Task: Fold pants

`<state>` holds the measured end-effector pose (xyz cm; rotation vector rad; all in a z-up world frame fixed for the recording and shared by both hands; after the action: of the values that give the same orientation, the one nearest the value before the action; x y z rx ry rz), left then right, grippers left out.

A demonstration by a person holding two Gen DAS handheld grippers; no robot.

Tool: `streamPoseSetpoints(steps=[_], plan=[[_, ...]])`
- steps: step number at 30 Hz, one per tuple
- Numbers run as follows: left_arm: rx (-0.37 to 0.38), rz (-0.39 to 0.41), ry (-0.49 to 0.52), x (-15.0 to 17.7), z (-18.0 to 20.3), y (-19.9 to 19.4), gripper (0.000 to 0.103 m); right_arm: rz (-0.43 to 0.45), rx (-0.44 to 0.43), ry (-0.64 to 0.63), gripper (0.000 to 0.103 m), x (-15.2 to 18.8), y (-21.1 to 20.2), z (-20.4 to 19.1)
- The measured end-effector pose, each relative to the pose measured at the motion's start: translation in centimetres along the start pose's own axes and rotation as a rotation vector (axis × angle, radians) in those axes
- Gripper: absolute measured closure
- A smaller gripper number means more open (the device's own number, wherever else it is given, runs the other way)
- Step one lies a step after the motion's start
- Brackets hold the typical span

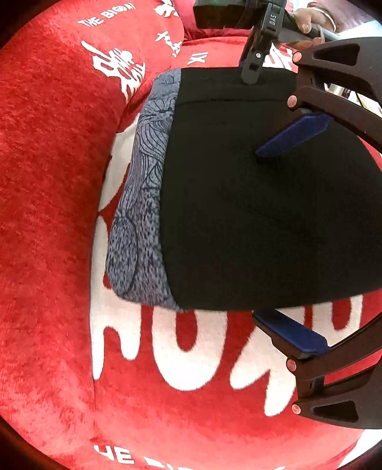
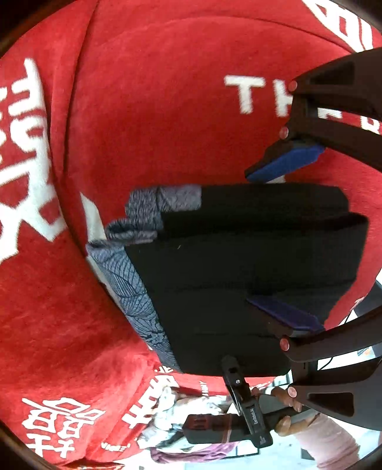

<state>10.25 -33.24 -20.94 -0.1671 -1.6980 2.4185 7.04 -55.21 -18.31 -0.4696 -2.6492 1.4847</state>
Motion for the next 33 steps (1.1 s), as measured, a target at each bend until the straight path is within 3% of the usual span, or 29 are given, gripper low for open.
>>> streamPoseSetpoints(steps=[8,14,22,24,28,31,33], plan=[[0.04,-0.011,-0.01,-0.5,0.9,1.5,0.001,-0.017,-0.033,0.002,0.018,-0.5,1.1,-0.1],[0.113,-0.039,-0.053,-0.4,0.8,2.3,0.001,-0.005,-0.102,0.025,0.016,-0.6,1.4,0.2],[0.105,-0.019,-0.034,-0.5,1.1,2.4,0.0,0.004,-0.151,0.059,0.012,-1.1,1.9,0.2],[0.111,-0.015,-0.032,-0.4,1.4,2.4,0.001,0.0,-0.143,0.081,0.017,-1.2,1.9,0.2],[0.139,0.025,0.014,-0.1,2.0,0.8,0.025,0.01,-0.182,0.117,0.039,-1.0,1.1,0.1],[0.157,0.046,0.03,0.4,2.0,-0.9,0.036,0.041,-0.212,0.161,0.049,-0.9,-0.1,0.1],[0.17,0.045,0.036,0.8,1.9,-2.1,0.037,0.056,-0.248,0.196,0.051,-0.7,-0.9,-0.2]])
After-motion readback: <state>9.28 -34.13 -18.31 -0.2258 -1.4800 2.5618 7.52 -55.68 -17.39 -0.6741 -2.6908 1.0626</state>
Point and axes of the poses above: each gripper's, at about its wrist camera, not at the fingertips, and y roughly the way its jaws point, z to its right, x to its underside, the point moved 10 cm from there along y, roughly the way its jaws point, and after that the axes turned 7 degrees about -y, right-handed, at the moved point
